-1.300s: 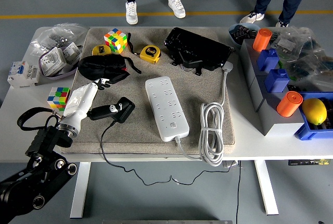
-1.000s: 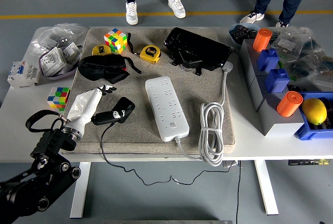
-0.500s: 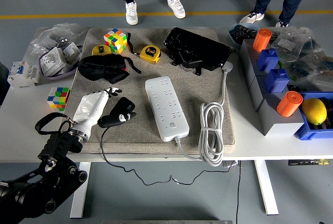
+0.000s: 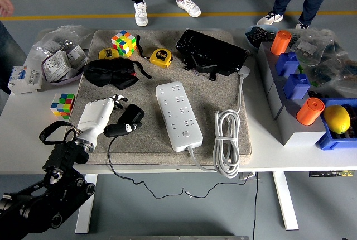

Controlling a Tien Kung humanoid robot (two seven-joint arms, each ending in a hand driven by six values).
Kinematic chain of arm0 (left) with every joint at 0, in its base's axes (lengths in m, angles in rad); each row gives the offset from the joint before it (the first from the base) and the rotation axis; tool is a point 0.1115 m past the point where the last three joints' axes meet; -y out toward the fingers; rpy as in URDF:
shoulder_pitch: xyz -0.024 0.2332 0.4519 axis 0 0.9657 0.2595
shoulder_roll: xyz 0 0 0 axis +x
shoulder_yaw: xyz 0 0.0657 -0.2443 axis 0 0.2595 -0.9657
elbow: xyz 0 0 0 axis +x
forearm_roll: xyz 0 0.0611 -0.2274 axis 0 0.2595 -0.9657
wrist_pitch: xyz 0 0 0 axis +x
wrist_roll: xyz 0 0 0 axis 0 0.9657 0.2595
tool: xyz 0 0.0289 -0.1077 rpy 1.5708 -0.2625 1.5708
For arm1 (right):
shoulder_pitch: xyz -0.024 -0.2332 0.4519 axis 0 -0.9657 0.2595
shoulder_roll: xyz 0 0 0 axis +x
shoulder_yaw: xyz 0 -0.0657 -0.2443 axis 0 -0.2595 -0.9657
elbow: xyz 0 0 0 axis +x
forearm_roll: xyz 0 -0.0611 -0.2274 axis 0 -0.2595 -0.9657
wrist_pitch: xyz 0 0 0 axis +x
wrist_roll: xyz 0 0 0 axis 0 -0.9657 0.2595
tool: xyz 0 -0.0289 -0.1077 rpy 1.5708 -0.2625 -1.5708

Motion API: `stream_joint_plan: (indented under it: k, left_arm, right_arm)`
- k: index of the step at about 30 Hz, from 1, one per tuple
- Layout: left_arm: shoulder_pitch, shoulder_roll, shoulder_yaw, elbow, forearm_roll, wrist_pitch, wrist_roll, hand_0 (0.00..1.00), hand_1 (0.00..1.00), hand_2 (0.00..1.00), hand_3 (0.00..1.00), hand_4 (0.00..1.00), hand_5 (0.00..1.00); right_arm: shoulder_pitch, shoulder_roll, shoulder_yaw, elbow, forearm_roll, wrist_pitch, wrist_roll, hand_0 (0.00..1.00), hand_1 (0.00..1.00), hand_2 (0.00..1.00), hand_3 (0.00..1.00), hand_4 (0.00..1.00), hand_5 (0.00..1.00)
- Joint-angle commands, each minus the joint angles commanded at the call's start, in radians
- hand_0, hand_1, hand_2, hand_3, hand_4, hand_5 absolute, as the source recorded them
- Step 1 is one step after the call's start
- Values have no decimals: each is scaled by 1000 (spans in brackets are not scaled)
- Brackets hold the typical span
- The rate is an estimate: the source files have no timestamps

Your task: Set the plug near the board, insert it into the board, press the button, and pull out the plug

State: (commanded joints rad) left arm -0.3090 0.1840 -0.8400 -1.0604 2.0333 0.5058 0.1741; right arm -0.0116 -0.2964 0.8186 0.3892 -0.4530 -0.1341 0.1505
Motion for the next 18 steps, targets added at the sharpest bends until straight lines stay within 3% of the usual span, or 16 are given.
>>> stream_joint_plan:
  k: [1, 6, 7, 12, 13, 18]
  left_arm:
    - [0, 0, -1, 1, 2, 0, 3, 322, 416, 454, 597, 998, 347]
    - [0, -2, 1, 4, 16, -4, 19, 322, 416, 454, 597, 998, 347]
    - [1, -2, 2, 4, 15, -2, 17, 295, 391, 443, 560, 998, 278]
    - [1, -3, 3, 4, 6, 3, 7, 295, 391, 443, 560, 998, 278]
    - [0, -4, 2, 3, 1, 9, -2, 268, 370, 430, 537, 952, 129]
    - [-3, -3, 9, 0, -9, 26, -32, 268, 370, 430, 537, 952, 129]
  right_arm:
    - [0, 0, 0, 0, 0, 0, 0, 599, 592, 547, 546, 778, 299]
    - [0, 0, 2, 0, -1, 0, 0, 599, 592, 547, 546, 778, 299]
    - [0, 0, 2, 0, -1, 0, 1, 599, 593, 547, 547, 777, 298]
    - [0, 0, 1, 1, -1, 0, 1, 599, 593, 547, 547, 777, 298]
    - [1, 0, 1, 1, -2, 0, 1, 599, 592, 547, 547, 777, 298]
    - [1, -1, 3, 1, -2, 0, 2, 599, 592, 547, 547, 777, 298]
